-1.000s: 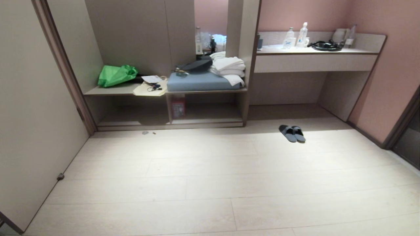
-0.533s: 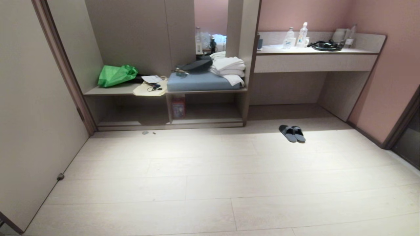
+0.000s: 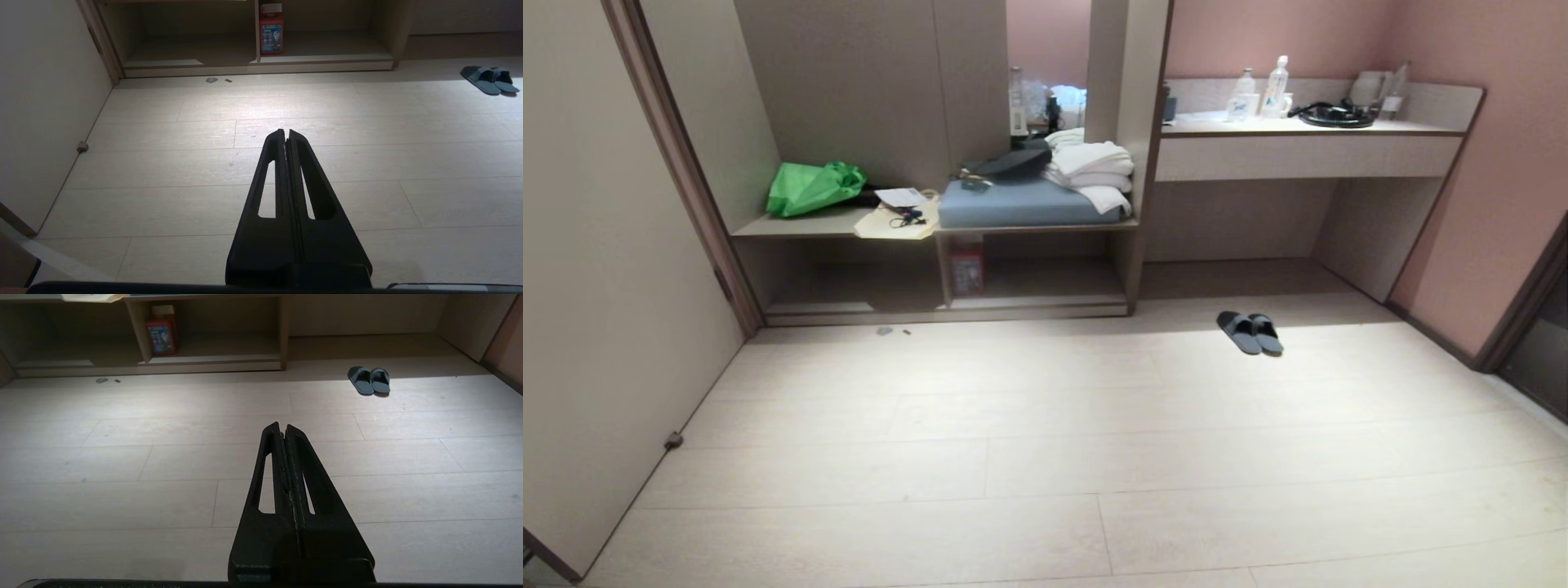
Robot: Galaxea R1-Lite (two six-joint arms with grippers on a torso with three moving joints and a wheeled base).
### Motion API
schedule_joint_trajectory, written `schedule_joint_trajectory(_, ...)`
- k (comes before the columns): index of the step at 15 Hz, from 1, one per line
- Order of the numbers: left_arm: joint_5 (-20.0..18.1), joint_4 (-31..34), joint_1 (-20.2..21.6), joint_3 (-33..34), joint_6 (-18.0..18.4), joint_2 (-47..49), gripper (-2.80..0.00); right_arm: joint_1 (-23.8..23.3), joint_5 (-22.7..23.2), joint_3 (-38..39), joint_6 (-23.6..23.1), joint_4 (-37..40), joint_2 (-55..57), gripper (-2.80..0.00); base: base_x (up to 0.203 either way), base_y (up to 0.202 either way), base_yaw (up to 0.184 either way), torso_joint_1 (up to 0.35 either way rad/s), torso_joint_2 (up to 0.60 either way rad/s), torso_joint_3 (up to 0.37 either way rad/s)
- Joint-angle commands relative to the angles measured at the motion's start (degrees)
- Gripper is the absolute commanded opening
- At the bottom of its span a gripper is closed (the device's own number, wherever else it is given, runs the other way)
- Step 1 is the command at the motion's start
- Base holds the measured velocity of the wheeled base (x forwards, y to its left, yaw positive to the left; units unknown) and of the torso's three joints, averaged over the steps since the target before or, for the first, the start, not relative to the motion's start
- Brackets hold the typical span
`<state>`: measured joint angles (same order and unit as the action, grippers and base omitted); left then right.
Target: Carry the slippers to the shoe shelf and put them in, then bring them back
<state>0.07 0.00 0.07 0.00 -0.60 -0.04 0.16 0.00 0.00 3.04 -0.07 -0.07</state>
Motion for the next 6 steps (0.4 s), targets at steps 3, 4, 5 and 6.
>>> schedule_joint_trajectory(3,0.1,0.0,0.0,0.0,0.0,0.0,-2.8,0.0,0.0,0.0,-0.7,0.0,0.0,-2.8,0.0,0.0,0.0,0.0,0.0,0.0)
schedule_joint_trajectory(4,0.0,0.0,0.0,0.0,0.0,0.0,-2.8,0.0,0.0,0.0,-0.5,0.0,0.0,-2.8,0.0,0.0,0.0,0.0,0.0,0.0)
schedule_joint_trajectory(5,0.0,0.0,0.0,0.0,0.0,0.0,-2.8,0.0,0.1,0.0,-0.5,0.0,0.0,-2.8,0.0,0.0,0.0,0.0,0.0,0.0)
schedule_joint_trajectory(6,0.0,0.0,0.0,0.0,0.0,0.0,-2.8,0.0,0.0,0.0,-0.6,0.0,0.0,-2.8,0.0,0.0,0.0,0.0,0.0,0.0)
